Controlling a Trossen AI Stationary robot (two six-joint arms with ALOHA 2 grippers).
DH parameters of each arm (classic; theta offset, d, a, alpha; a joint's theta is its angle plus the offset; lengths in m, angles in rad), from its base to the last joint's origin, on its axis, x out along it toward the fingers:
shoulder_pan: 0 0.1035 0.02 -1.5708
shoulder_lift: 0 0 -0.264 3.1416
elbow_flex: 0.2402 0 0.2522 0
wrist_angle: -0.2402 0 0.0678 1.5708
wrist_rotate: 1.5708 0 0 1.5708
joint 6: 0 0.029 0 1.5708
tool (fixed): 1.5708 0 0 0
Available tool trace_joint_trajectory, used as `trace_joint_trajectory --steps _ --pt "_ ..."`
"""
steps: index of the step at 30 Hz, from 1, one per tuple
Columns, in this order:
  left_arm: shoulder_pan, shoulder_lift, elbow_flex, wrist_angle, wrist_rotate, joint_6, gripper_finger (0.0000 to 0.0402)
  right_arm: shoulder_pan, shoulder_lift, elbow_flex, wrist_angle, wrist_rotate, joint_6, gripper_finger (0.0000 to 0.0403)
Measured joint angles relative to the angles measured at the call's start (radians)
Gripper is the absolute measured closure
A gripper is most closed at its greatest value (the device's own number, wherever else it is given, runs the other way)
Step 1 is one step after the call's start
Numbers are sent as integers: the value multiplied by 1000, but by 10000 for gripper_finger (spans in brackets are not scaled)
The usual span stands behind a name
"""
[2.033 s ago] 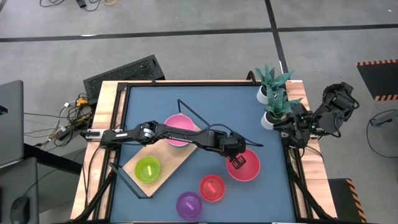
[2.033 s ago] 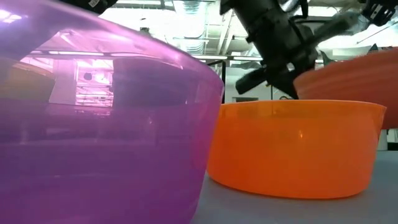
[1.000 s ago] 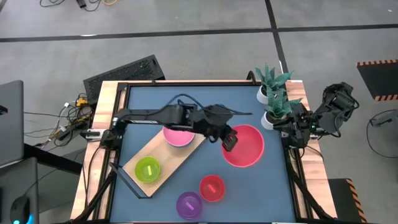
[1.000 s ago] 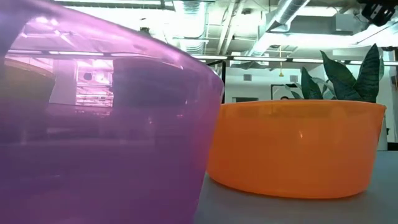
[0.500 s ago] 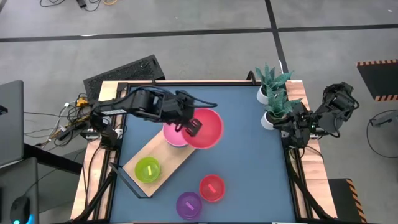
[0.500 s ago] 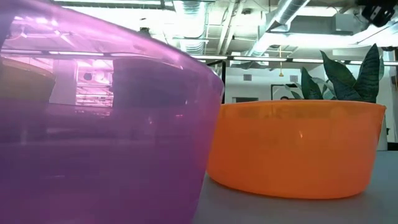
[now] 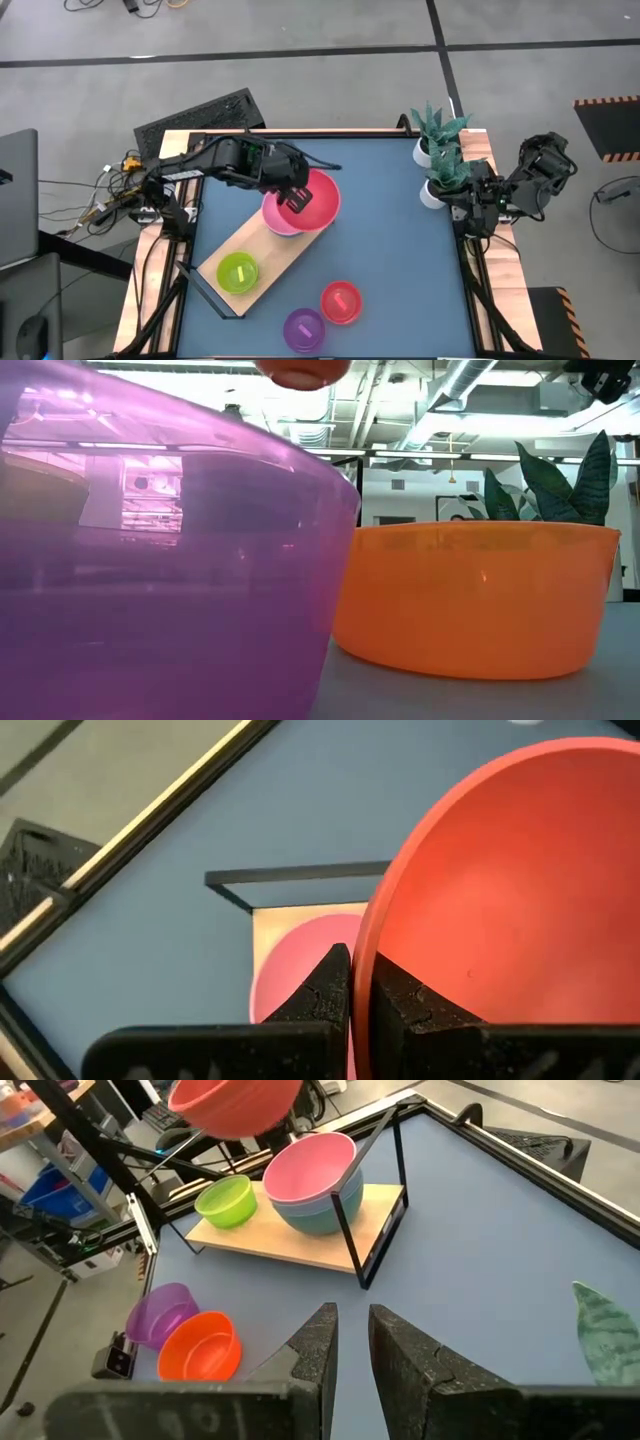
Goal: Place and stack bowls onto a shelf
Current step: Stack the large orange bowl on top of the pink bowl on the shelf
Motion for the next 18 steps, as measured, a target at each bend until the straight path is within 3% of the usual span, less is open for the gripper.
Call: trace_joint_trajectory --steps 5,11,18 --pt "35 -68 -83 1 42 -1 401 0 0 0 -2 0 0 314" --pt "58 -216 -292 21 18 -116 401 0 0 0 -6 1 0 314" --pt "69 -357 -615 299 86 -168 401 0 0 0 -42 8 28 314"
